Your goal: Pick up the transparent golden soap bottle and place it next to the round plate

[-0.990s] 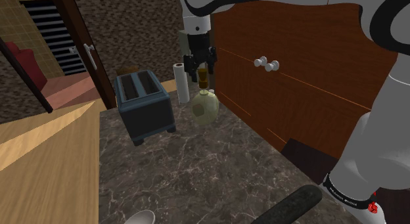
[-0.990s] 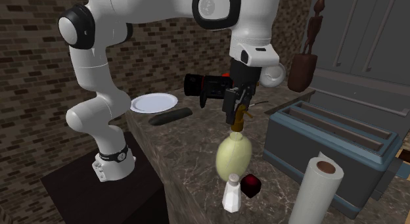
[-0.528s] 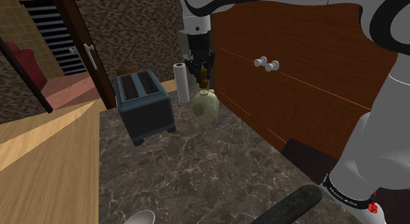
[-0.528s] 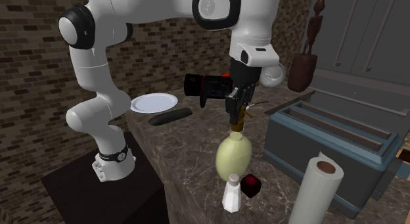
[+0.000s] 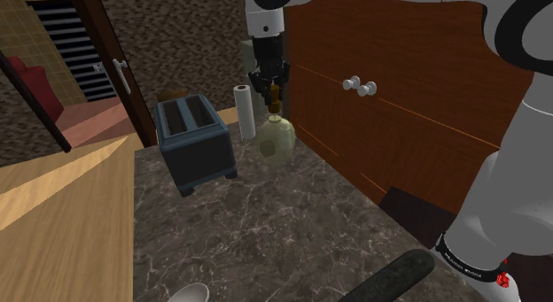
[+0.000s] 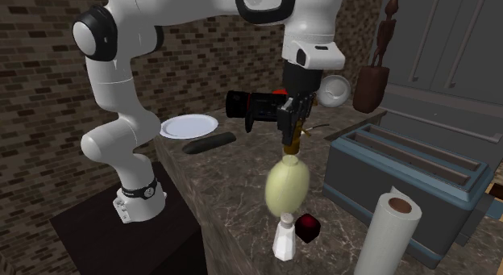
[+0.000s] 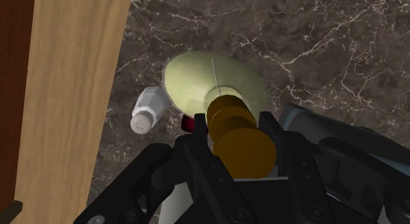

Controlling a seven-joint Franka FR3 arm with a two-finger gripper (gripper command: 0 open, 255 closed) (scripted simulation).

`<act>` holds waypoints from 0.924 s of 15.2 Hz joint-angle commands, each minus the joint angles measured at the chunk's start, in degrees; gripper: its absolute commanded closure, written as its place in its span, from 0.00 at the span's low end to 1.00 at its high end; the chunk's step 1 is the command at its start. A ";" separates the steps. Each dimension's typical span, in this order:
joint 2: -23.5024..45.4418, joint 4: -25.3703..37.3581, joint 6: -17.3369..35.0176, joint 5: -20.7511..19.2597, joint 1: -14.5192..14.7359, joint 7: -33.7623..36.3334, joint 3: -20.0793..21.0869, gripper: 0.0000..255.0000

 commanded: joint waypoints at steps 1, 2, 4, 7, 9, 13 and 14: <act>0.47 2.31 -1.82 -0.06 0.08 0.14 0.06 1.00; 0.72 3.42 -2.69 -0.08 0.10 0.18 0.07 1.00; 1.29 5.75 -4.45 -0.15 0.14 0.24 0.09 1.00; 2.31 9.48 -7.17 -0.26 0.21 0.35 0.13 1.00; 3.11 12.17 -9.06 -0.35 0.28 0.43 0.16 1.00; 1.63 12.39 -10.75 -0.16 0.52 0.94 0.38 1.00; -0.96 9.05 -9.97 0.16 0.67 1.34 0.55 1.00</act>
